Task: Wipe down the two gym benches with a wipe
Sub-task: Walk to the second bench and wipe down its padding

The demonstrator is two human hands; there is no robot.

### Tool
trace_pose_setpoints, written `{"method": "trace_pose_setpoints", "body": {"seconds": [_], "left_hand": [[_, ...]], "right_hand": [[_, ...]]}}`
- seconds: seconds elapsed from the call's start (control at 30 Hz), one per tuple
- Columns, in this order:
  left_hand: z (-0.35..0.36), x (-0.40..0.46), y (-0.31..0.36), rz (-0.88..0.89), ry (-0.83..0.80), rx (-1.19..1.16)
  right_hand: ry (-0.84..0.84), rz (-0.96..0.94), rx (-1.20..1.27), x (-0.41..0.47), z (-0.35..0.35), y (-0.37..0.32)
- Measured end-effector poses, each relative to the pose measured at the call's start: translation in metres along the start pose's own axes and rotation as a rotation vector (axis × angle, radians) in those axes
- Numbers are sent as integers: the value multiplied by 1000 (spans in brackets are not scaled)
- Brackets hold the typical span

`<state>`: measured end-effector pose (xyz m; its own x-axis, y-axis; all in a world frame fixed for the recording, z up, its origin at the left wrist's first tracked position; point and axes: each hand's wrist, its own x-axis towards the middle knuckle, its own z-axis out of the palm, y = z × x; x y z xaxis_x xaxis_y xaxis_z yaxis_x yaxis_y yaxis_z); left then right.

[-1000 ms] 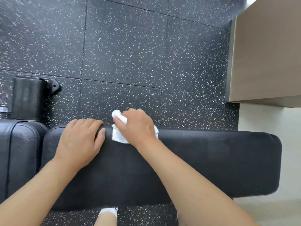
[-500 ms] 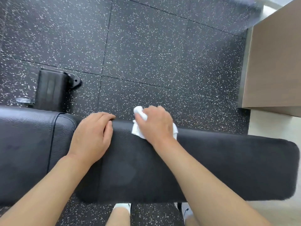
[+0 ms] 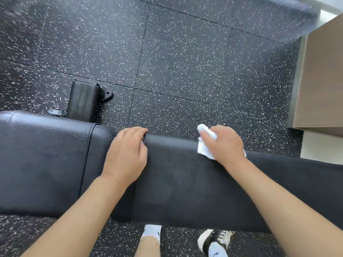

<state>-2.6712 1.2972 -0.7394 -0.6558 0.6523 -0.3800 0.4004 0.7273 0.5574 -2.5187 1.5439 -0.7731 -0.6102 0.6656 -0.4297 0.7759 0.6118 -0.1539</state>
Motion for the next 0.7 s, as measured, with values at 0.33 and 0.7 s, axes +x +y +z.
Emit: {"method": "trace_pose_setpoints", "body": {"seconds": [0.33, 0.7], "left_hand": [[39, 2, 42, 119, 14, 260], [148, 25, 201, 264, -239, 415]], "right_hand": [[187, -212, 33, -14, 15, -64], [131, -65, 78, -10, -22, 148]]}}
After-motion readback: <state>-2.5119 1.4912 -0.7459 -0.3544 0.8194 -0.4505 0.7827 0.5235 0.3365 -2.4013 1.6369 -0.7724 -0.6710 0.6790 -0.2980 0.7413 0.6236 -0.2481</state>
